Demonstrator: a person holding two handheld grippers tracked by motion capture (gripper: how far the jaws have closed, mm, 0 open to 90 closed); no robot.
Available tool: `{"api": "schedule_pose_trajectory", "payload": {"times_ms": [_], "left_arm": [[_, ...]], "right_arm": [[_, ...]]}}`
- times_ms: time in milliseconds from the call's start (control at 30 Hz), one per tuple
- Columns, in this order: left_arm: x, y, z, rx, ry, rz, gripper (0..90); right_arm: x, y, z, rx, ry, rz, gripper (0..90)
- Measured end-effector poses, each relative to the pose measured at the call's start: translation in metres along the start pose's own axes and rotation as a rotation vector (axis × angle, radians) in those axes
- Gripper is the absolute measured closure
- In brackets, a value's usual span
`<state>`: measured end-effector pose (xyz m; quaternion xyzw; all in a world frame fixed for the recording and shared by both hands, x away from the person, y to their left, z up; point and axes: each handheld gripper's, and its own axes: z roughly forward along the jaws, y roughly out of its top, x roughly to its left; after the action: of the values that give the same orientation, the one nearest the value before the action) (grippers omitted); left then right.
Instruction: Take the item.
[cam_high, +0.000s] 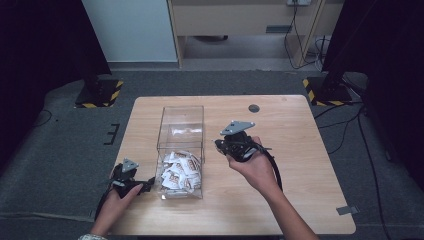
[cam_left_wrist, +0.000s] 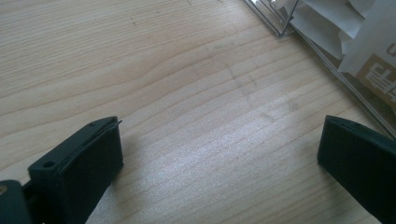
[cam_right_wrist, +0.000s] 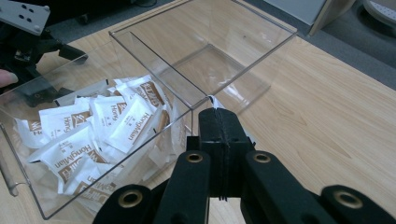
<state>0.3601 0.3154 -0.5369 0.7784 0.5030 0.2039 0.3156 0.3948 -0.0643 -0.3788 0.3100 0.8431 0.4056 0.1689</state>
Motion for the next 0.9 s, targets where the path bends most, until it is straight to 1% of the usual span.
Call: {"api": "schedule_pose_trajectory", "payload": {"times_ms": [267,633,900], "left_arm": [[0.000,0.000,0.000,0.000,0.000,0.000,0.0],[0.000,0.000,0.000,-0.001,0.000,-0.001,0.0],[0.000,0.000,0.000,0.000,0.000,0.000,0.0]], "right_arm": [[-0.010,-0.004,-0.004,-0.004,-0.020,0.012,90.0],[-0.028,-0.015,-0.010,0.006,-0.056,0.045,90.0],[-0.043,-0.024,-0.011,0.010,-0.088,0.069,90.0]]}}
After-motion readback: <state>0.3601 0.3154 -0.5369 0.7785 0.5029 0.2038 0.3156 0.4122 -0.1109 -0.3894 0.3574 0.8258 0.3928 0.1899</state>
